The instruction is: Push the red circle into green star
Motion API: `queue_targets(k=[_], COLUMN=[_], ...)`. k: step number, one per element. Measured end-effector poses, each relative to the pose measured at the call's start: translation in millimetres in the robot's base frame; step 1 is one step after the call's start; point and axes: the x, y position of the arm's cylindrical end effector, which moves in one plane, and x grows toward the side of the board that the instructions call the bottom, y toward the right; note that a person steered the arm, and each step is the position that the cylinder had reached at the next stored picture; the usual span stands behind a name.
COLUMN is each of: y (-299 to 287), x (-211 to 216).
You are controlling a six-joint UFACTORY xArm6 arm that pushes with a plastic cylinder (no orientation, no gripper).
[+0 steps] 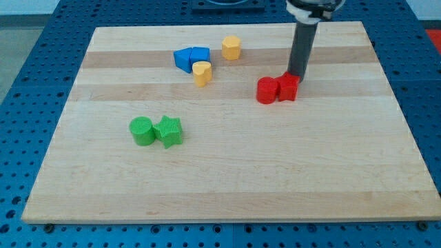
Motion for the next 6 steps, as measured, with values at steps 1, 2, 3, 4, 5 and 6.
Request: queue_targets(k=[1,2,3,4,5,6], y=[-24.6,-53.2,-86.8,-123.6,-162.4,-192.3], x=[17.4,33.9,55.7,79.4,99.9,112.7])
